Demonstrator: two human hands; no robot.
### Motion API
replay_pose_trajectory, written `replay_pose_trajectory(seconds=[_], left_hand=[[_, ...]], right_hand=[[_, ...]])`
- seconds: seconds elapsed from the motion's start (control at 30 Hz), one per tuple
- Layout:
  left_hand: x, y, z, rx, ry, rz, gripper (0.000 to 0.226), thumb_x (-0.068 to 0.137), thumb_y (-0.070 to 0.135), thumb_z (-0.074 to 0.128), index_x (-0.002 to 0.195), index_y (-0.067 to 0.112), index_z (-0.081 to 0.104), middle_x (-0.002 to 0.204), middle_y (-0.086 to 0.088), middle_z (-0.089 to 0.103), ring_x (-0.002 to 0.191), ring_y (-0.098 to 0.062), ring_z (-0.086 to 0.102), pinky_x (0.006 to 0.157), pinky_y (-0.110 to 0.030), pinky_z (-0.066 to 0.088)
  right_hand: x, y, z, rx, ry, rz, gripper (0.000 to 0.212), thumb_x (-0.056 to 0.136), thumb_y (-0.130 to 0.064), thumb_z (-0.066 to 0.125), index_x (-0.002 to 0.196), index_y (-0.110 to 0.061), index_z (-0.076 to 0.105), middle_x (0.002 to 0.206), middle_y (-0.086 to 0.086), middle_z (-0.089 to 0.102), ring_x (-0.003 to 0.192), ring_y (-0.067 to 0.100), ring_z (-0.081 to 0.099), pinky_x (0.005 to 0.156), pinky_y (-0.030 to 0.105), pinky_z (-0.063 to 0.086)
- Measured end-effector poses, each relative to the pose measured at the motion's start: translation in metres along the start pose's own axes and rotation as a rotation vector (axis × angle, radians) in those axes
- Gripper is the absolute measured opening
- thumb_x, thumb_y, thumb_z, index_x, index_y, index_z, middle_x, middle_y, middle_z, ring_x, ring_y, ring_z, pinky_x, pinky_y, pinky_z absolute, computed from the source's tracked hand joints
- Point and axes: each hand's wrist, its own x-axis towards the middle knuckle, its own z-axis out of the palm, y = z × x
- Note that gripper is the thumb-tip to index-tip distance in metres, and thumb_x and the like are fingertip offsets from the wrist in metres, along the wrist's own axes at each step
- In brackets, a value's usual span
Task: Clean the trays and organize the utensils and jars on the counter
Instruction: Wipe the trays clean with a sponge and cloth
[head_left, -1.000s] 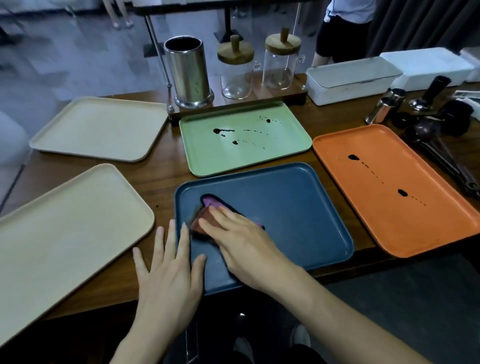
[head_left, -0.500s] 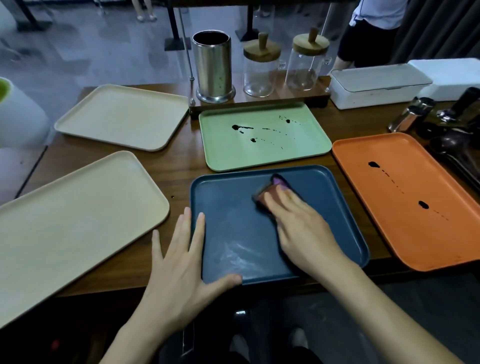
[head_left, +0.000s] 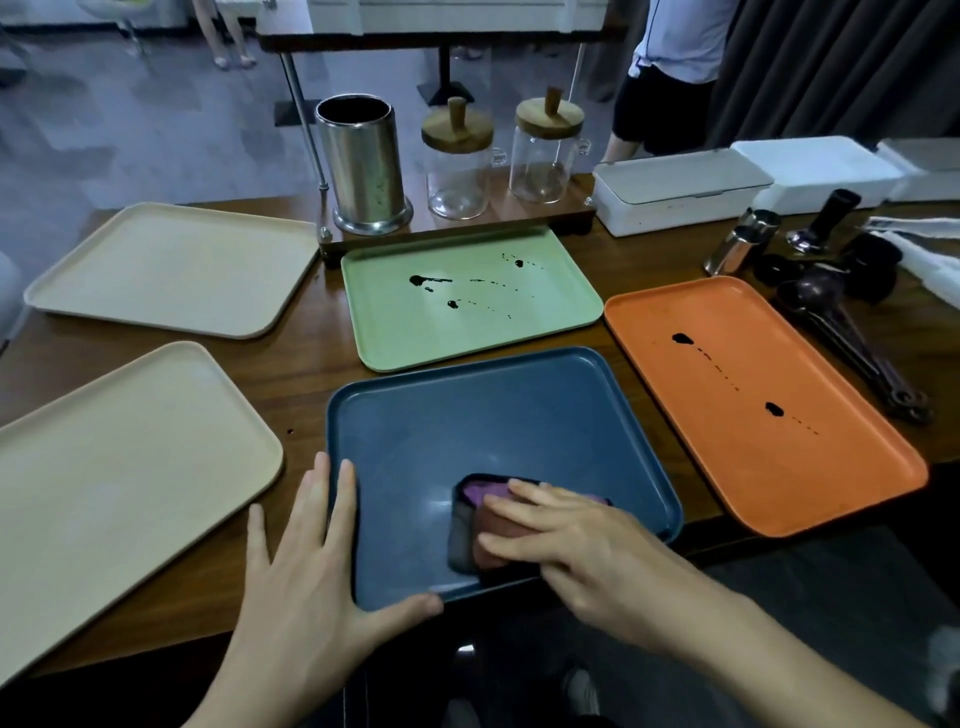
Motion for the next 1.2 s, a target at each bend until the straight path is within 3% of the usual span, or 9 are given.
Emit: replay_pose_trajectory(seconds=[0.13,0.3,0.5,0.63,0.83,0.93,1.03,1.13,1.2], left_hand=[[0.002,-0.001,0.002,0.006,-0.003,0.003,0.145,0.042,0.115,0.007,0.154,0.03,-0.03,0.163,0.001,-0.035,0.153,-0.013,-0.023,0.124,-0.054,-0.014],[0.001,-0.006,0.009,0.001,-0.009,0.035,0.143,0.049,0.113,0.02,0.161,0.031,-0.011,0.17,-0.002,-0.015,0.157,-0.016,-0.009,0.124,-0.059,-0.005],[0.001,0.001,-0.002,0.015,-0.041,0.002,0.142,0.038,0.115,0.008,0.149,0.037,-0.038,0.159,0.004,-0.042,0.152,-0.011,-0.028,0.122,-0.054,-0.017],[-0.001,0.001,-0.003,0.001,-0.056,0.009,0.14,0.042,0.114,0.012,0.149,0.038,-0.036,0.159,0.007,-0.042,0.153,-0.011,-0.025,0.122,-0.052,-0.017],[0.003,0.007,-0.014,0.043,-0.145,-0.048,0.147,0.033,0.115,0.008,0.14,0.03,-0.048,0.154,0.008,-0.048,0.148,-0.015,-0.037,0.122,-0.051,-0.015],[0.019,0.013,-0.032,-0.031,-0.049,-0.029,0.134,0.044,0.112,0.006,0.147,0.039,-0.036,0.16,0.013,-0.036,0.149,-0.013,-0.036,0.123,-0.042,-0.014],[0.058,0.022,-0.056,-0.148,0.15,0.014,0.113,0.072,0.099,0.021,0.161,0.036,-0.007,0.17,0.008,-0.007,0.157,-0.015,-0.012,0.125,-0.035,0.0],[0.119,0.033,-0.074,-0.147,0.231,0.008,0.087,0.095,0.069,0.045,0.164,0.027,0.013,0.171,-0.002,0.01,0.158,-0.019,0.004,0.125,-0.033,0.01],[0.161,0.033,-0.076,-0.138,0.19,-0.053,0.085,0.099,0.058,0.052,0.164,0.021,0.012,0.171,-0.008,0.011,0.158,-0.021,0.006,0.125,-0.036,0.012]], right_hand=[[-0.031,0.03,-0.011,-0.021,0.097,0.191,0.067,0.099,-0.006,0.049,0.143,-0.054,0.035,0.158,-0.03,0.012,0.148,-0.007,-0.003,0.118,0.012,-0.004],[-0.009,0.013,0.004,-0.046,0.107,0.167,0.064,0.1,-0.01,0.046,0.153,-0.044,0.033,0.162,-0.02,0.013,0.151,0.003,0.0,0.125,0.026,0.002],[0.048,-0.001,0.014,-0.048,0.102,0.022,0.05,0.103,-0.039,0.049,0.151,-0.039,0.039,0.163,-0.01,0.026,0.153,0.017,0.019,0.123,0.039,0.02],[0.086,0.0,0.009,-0.076,0.131,-0.013,0.048,0.103,-0.033,0.05,0.15,-0.036,0.043,0.162,-0.004,0.031,0.149,0.025,0.028,0.119,0.044,0.027],[0.096,0.013,-0.015,-0.056,0.137,-0.127,0.046,0.093,-0.019,0.054,0.136,-0.036,0.058,0.142,-0.014,0.056,0.116,0.024,0.055,0.098,0.042,0.047],[0.098,0.028,-0.042,0.212,0.261,-0.075,0.048,0.092,-0.018,0.06,0.134,-0.041,0.061,0.139,-0.024,0.057,0.125,0.005,0.054,0.107,0.032,0.043],[0.118,0.05,-0.076,0.357,0.415,-0.02,0.046,0.091,-0.016,0.064,0.131,-0.039,0.065,0.135,-0.021,0.06,0.129,-0.001,0.053,0.111,0.029,0.041],[0.15,0.071,-0.107,0.227,0.478,0.0,0.046,0.093,-0.017,0.063,0.134,-0.039,0.062,0.14,-0.016,0.058,0.13,0.01,0.054,0.109,0.033,0.043],[0.171,0.085,-0.113,0.059,0.378,0.0,0.046,0.095,-0.019,0.059,0.138,-0.036,0.059,0.146,-0.012,0.054,0.13,0.02,0.052,0.105,0.034,0.042]])
